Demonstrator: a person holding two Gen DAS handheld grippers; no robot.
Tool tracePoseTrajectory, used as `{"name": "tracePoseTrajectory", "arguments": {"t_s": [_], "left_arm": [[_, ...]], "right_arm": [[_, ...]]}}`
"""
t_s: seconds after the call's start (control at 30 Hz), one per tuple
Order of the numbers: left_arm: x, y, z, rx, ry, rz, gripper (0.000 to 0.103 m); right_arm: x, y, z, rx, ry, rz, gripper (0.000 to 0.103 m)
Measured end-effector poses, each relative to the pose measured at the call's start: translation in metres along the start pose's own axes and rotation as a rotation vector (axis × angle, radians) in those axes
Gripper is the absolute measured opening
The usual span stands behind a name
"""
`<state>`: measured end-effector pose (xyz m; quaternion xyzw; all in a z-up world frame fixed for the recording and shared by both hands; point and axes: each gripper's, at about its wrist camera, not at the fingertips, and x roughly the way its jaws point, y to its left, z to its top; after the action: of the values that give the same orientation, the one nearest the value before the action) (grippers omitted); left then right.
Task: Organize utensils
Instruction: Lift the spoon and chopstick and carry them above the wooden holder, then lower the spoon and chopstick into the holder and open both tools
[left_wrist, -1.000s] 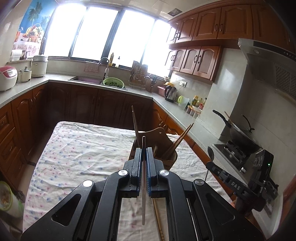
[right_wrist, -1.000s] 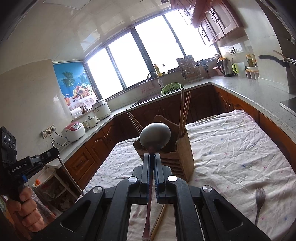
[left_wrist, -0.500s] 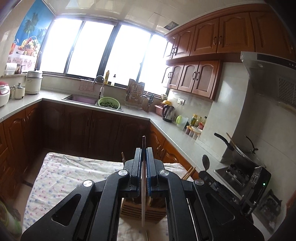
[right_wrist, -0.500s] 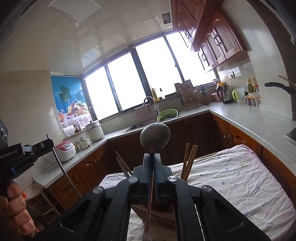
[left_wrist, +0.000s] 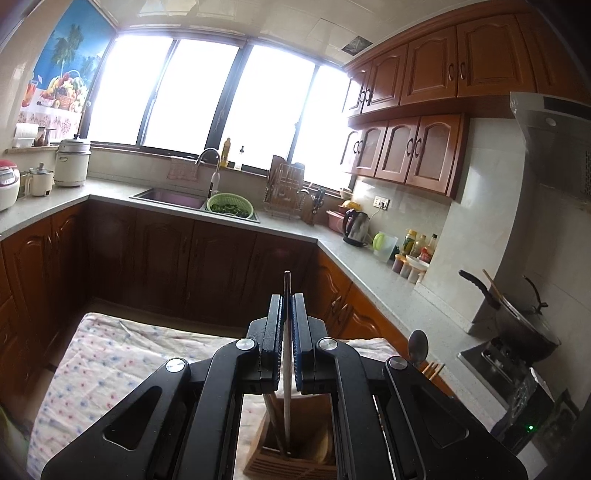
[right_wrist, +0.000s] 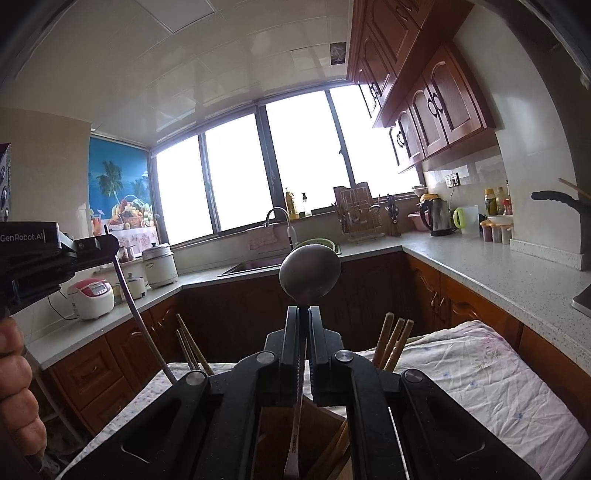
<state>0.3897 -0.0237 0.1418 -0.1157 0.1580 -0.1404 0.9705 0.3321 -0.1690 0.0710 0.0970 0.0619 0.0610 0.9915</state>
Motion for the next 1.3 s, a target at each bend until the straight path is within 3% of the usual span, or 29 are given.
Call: {"name": "tracePoseTrajectory", "arguments": {"t_s": [0.23,0.47,0.77,1.07,1.3], "left_arm": [[0.013,0.003,-0.033,0.027,0.059,-0.002,0.004],[0.022,0.011,-0.058,0.026,0.121,0.007,0.004],[0.018,0.012,-0.06,0.031,0.114,0.009,0.004],[0.023,0.02,-0.062,0.023,0.142,0.01,0.006],[0.023,0.017,-0.062,0.022,0.151,0.018,0.006]], "right_arm": [[-0.003,-0.001,-0.025,-0.014,0.058,0.012,0.004],[-0.017,-0.002,-0.021,-0.05,0.079,0.047,0.004],[-0.016,-0.009,-0.028,-0.088,0.048,-0.032,0.002],[-0.003,-0.012,-0.05,-0.055,0.192,0.021,0.003],[-0.001,-0.018,-0.049,-0.034,0.239,0.034,0.007]]}}
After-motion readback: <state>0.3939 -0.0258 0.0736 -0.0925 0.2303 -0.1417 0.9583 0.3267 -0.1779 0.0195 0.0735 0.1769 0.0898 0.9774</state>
